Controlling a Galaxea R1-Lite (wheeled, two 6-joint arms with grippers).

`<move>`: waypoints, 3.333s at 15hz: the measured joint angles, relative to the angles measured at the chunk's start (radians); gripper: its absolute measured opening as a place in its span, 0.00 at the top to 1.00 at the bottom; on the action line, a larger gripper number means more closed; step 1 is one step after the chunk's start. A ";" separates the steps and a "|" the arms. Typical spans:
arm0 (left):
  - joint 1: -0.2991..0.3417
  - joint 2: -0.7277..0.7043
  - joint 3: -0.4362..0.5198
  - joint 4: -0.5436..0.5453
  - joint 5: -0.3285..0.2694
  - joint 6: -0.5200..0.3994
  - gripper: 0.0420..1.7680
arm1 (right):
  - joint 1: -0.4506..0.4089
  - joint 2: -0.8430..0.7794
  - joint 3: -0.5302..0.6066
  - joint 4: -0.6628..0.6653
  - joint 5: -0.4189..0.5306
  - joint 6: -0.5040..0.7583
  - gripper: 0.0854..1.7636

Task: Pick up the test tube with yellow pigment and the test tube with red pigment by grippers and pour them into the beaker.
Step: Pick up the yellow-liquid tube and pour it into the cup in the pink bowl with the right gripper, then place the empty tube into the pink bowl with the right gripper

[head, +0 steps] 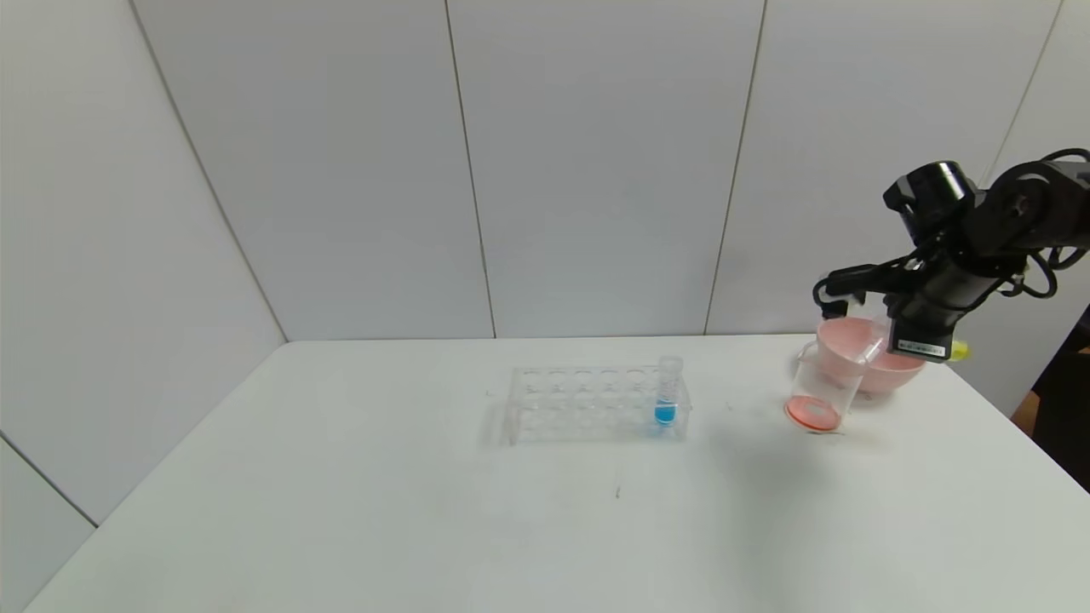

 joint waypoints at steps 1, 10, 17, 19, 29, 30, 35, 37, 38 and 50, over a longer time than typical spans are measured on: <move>0.000 0.000 0.000 0.000 0.000 0.000 0.03 | 0.009 0.002 0.000 0.002 -0.030 -0.011 0.74; 0.000 0.000 0.000 0.000 0.000 0.000 0.03 | 0.061 0.019 0.000 0.007 -0.194 -0.077 0.74; 0.000 0.000 0.000 0.000 0.000 0.000 0.03 | 0.091 0.033 0.000 -0.014 -0.290 -0.119 0.74; 0.000 0.000 0.000 0.000 0.000 0.000 0.03 | 0.100 0.039 0.000 -0.023 -0.329 -0.137 0.74; 0.000 0.000 0.000 0.000 0.000 0.000 0.03 | 0.165 0.045 0.000 -0.023 -0.477 -0.190 0.74; 0.000 0.000 0.000 0.000 0.000 0.000 0.03 | 0.169 0.044 0.000 -0.023 -0.481 -0.191 0.74; 0.000 0.000 0.000 0.000 0.000 0.000 0.03 | 0.174 0.046 0.000 -0.029 -0.481 -0.190 0.74; 0.000 0.000 0.000 0.000 0.000 0.000 0.03 | 0.174 0.046 0.000 -0.028 -0.481 -0.189 0.74; 0.000 0.000 0.000 0.000 0.000 0.000 0.03 | 0.173 0.044 0.000 -0.027 -0.480 -0.186 0.74; 0.000 0.000 0.000 0.000 0.000 0.000 0.03 | -0.096 -0.108 0.095 0.067 0.467 0.155 0.74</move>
